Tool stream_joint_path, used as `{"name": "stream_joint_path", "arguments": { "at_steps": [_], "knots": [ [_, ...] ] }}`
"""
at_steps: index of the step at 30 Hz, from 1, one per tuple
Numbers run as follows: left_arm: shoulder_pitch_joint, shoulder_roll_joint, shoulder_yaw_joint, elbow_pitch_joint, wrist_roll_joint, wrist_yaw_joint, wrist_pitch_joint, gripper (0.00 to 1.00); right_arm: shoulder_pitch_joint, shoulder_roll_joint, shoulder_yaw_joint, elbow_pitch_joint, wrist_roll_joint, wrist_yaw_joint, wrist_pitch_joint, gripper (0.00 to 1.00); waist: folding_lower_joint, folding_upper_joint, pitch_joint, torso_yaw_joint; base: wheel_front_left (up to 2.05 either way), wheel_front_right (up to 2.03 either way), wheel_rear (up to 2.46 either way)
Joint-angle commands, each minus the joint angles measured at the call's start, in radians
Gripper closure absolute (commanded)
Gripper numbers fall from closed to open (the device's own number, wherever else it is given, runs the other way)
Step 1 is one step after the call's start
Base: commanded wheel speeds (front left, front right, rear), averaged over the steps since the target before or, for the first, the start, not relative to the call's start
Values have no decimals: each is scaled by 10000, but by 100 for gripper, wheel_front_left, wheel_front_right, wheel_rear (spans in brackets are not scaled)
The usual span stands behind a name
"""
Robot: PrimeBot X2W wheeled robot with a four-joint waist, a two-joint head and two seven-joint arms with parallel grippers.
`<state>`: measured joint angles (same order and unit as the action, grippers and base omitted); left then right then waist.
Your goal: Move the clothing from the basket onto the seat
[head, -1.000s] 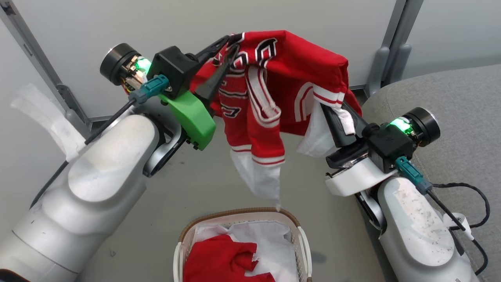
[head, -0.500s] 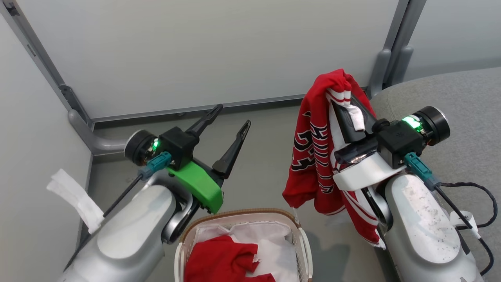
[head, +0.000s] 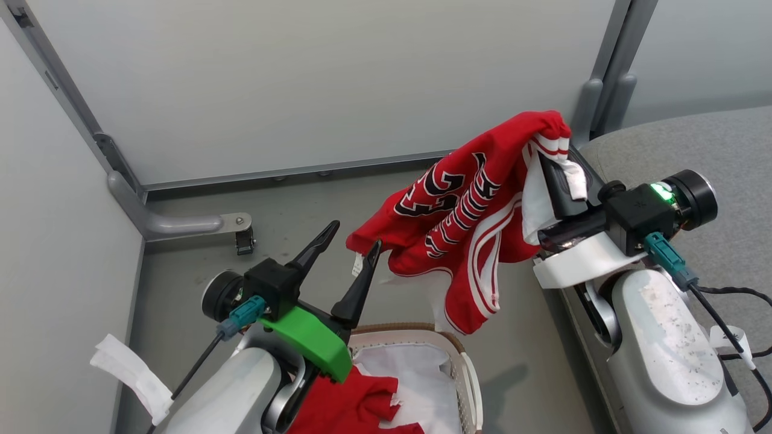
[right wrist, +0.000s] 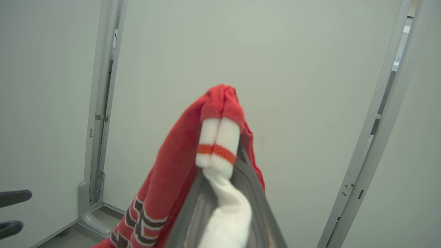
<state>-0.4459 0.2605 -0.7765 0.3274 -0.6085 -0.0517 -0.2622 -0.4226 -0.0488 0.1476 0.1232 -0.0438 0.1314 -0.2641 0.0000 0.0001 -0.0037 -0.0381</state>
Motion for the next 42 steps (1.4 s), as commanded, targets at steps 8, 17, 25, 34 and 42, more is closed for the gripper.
{"name": "stream_joint_path", "arguments": {
  "at_steps": [8,17,25,34,42],
  "knots": [
    [695,-475,648,-221,615,-168,-37,0,148,-29,-124,240,-82,-14,-7,100,0,-1,12,-141,0,0,0],
    [1098,-811,1111,-333,1110,-340,-36,0,-27,-30,-249,277,-398,-14,-7,100,0,-1,366,-1427,0,0,0],
    [981,-1022,1269,-347,1605,-500,-37,0,-175,-24,-603,180,-492,-14,-7,100,0,-1,1019,-3043,0,0,0],
    [868,-1061,1232,-91,1901,-642,-26,0,-10,-21,-908,212,-494,-14,-7,100,0,-1,1410,-4240,0,0,0],
    [761,-1077,1122,-102,2100,-712,-26,0,14,-21,-1303,311,-493,-14,-7,100,0,-1,1609,-4315,0,0,0]
  ]
}}
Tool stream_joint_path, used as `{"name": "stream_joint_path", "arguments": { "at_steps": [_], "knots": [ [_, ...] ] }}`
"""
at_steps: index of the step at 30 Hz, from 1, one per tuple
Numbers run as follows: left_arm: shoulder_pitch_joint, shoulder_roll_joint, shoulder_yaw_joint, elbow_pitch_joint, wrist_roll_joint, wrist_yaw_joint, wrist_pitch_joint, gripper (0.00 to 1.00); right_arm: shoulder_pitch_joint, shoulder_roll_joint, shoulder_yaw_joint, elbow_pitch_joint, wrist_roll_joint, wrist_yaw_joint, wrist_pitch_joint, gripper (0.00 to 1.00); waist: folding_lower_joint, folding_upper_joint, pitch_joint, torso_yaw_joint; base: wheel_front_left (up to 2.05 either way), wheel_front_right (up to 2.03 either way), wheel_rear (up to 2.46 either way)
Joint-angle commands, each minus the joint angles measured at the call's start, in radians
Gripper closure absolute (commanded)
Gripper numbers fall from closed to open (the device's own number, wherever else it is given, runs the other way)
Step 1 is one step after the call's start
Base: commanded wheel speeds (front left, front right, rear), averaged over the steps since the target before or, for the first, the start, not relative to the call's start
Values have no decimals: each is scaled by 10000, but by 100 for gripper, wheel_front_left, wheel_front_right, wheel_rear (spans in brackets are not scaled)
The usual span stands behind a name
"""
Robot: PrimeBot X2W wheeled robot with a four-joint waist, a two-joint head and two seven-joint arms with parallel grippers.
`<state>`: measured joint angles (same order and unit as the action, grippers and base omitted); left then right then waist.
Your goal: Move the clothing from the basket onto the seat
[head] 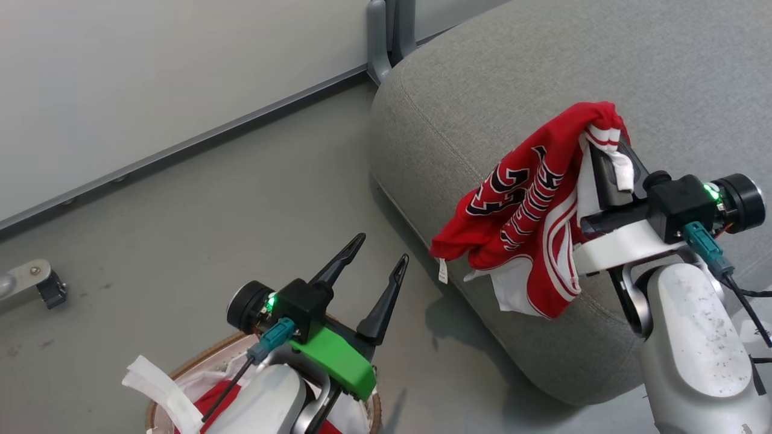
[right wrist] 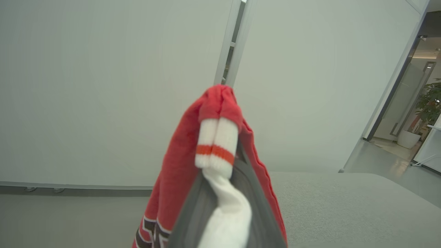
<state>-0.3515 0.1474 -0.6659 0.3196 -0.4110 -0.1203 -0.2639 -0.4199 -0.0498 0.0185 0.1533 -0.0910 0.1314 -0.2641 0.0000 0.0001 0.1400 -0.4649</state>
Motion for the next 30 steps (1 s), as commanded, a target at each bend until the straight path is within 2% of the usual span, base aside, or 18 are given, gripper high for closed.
{"name": "stream_joint_path", "arguments": {
  "at_steps": [1,6,10,15,20,24,30],
  "knots": [
    [-213,38,-24,-49,156,-25,-9,0,-115,-15,-144,38,-83,-14,-7,100,0,-1,226,18,0,0,0],
    [-341,104,-175,-169,213,-54,-9,0,-1029,-19,-613,175,-556,-14,-7,100,0,-1,542,350,0,0,0],
    [-534,204,-297,-284,250,-68,37,0,-2531,-501,-1205,516,-690,-14,-6,100,0,-1,966,716,0,0,0],
    [-884,304,-449,-562,343,-76,253,0,-4955,-1808,-1915,1331,-758,-14,-5,100,0,-1,1729,1334,0,0,0],
    [-1213,458,-563,-914,528,-57,475,0,-7244,-3333,-1973,2164,-901,-14,-5,100,0,-1,2562,1815,0,0,0],
    [-1518,590,-614,-1310,714,-19,692,0,-8674,-4412,-2199,3341,-1033,-14,15,100,0,-1,3343,2132,0,0,0],
    [-1891,823,-626,-1780,896,49,1001,0,-9239,-5172,-2798,4914,-1460,-14,36,100,0,-1,4296,2438,0,0,0]
  ]
}}
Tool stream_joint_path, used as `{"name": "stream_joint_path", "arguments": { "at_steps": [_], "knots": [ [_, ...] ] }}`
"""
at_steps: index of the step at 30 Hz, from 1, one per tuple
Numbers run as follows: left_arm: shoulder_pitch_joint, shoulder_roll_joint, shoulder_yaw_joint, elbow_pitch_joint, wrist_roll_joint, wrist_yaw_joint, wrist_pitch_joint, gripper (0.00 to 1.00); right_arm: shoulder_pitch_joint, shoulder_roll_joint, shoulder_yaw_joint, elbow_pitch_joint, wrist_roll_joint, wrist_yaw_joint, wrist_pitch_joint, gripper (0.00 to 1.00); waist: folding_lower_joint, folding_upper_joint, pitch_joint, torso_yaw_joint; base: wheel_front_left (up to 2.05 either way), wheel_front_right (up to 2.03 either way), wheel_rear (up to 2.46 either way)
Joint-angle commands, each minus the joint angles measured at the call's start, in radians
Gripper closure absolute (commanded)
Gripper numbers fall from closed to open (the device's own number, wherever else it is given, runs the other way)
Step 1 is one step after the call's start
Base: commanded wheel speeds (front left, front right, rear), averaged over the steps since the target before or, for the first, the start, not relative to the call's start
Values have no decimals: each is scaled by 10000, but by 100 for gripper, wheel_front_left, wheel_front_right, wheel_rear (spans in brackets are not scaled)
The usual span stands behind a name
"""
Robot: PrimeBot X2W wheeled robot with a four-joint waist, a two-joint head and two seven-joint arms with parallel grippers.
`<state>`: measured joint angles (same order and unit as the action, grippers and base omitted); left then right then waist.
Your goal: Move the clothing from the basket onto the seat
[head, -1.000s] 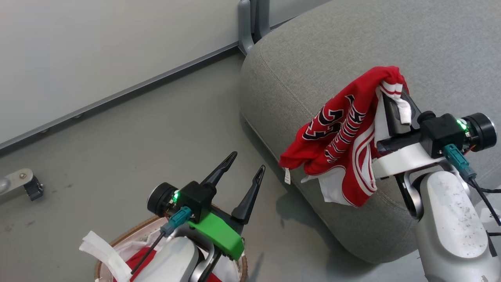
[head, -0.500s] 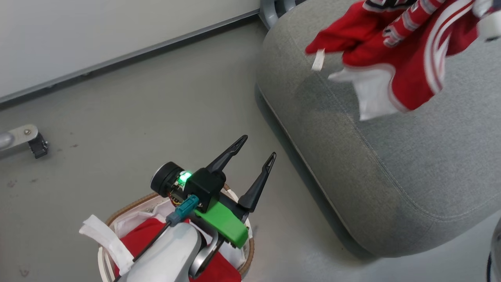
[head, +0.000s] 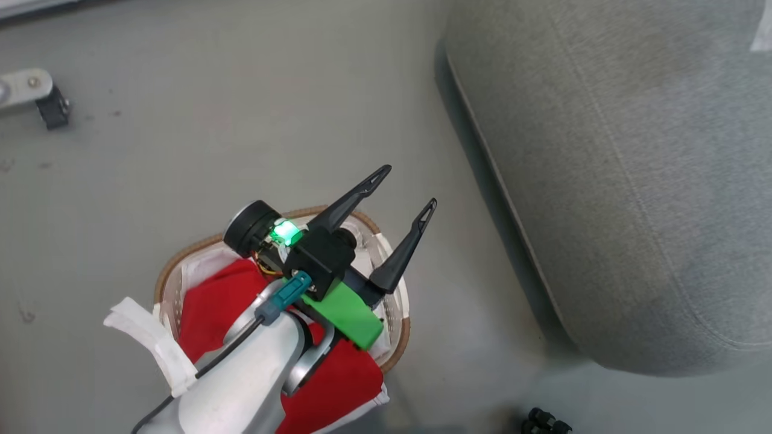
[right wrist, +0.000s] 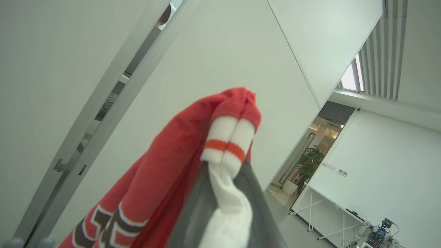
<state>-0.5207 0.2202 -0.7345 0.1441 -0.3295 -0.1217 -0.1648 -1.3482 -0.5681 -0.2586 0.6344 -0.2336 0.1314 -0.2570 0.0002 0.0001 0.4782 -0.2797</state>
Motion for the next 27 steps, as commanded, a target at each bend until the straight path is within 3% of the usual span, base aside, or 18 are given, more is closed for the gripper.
{"name": "stream_joint_path", "arguments": {
  "at_steps": [1,6,14,19,20,21,22,27],
  "knots": [
    [-217,121,84,-80,68,89,29,0,132,4,-129,326,-77,-14,-52,100,-2,-1,1017,610,0,0,0],
    [-242,329,107,-338,107,188,180,0,993,473,-695,1277,-296,-14,-83,100,-2,-1,1542,669,0,0,0],
    [-134,610,225,-581,70,385,284,0,2525,1420,-1202,1822,-554,-14,-80,100,-2,-1,1899,597,0,0,0],
    [-35,693,281,-661,1,498,318,0,3026,1690,-1560,1984,-775,-14,-80,100,-2,-1,1918,493,0,0,0],
    [-1,722,293,-662,-22,514,324,0,3113,1805,-1745,2016,-774,-14,-80,89,-2,-1,1905,455,0,0,0],
    [25,739,303,-656,-34,536,325,0,3172,1918,-1863,2018,-774,-14,-81,59,-2,-1,1885,422,0,0,0],
    [62,752,311,-647,-70,543,317,0,3255,2033,-1984,2030,-779,-14,-81,0,-2,-1,1851,382,0,0,0],
    [208,720,334,-553,-158,640,224,0,3825,2354,-2087,1769,-689,-14,-81,0,-2,-1,1598,200,0,0,0]
  ]
}}
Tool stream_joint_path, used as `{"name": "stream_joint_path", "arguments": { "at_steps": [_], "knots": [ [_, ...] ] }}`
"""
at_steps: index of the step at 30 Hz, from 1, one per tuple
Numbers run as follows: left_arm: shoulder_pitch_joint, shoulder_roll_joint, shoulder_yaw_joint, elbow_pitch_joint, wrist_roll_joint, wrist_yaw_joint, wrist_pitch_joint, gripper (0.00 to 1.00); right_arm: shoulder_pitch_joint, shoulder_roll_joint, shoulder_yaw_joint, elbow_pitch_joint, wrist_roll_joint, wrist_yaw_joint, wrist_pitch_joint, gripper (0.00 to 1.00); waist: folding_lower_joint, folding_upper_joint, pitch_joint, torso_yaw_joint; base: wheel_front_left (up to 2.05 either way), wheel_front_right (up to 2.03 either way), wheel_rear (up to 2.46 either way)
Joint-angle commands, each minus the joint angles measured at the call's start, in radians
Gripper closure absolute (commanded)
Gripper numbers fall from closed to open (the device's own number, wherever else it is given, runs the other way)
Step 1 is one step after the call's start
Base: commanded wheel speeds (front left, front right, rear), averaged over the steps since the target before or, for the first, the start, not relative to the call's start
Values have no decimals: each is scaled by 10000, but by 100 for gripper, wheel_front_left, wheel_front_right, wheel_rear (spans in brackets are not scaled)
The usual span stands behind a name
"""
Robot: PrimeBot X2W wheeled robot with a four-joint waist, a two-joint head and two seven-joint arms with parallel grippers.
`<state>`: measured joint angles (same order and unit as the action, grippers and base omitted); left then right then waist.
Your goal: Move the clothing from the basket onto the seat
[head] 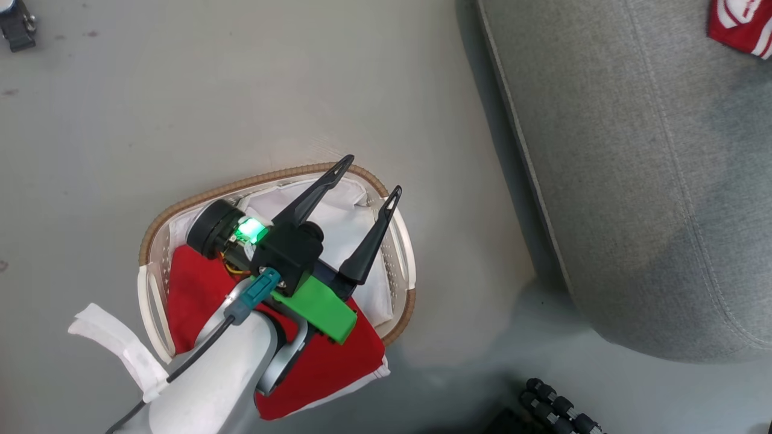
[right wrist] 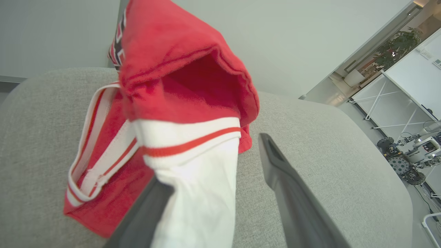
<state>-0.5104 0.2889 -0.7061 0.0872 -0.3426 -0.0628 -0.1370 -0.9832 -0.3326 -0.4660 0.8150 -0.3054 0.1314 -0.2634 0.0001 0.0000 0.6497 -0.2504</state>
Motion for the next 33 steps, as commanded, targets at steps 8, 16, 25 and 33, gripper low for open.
{"name": "stream_joint_path", "arguments": {
  "at_steps": [8,16,25,33],
  "knots": [
    [408,-49,159,379,-321,174,-443,0,1835,430,595,-1140,538,-14,-18,0,-1,0,-978,-327,0,0,0],
    [956,-484,380,1289,-782,243,-1042,0,3312,371,1397,-1752,1149,-14,-19,0,-1,0,-2717,56,0,0,0],
    [1756,-1128,1026,2160,-1243,253,-1284,0,3987,262,2075,-2007,1586,-14,-19,0,-1,0,-4874,1089,0,0,0],
    [3093,-1527,2452,2129,-1082,392,-1286,0,4815,1075,2018,-2368,1914,-14,-19,0,-1,0,-6375,2216,0,0,0]
  ]
}}
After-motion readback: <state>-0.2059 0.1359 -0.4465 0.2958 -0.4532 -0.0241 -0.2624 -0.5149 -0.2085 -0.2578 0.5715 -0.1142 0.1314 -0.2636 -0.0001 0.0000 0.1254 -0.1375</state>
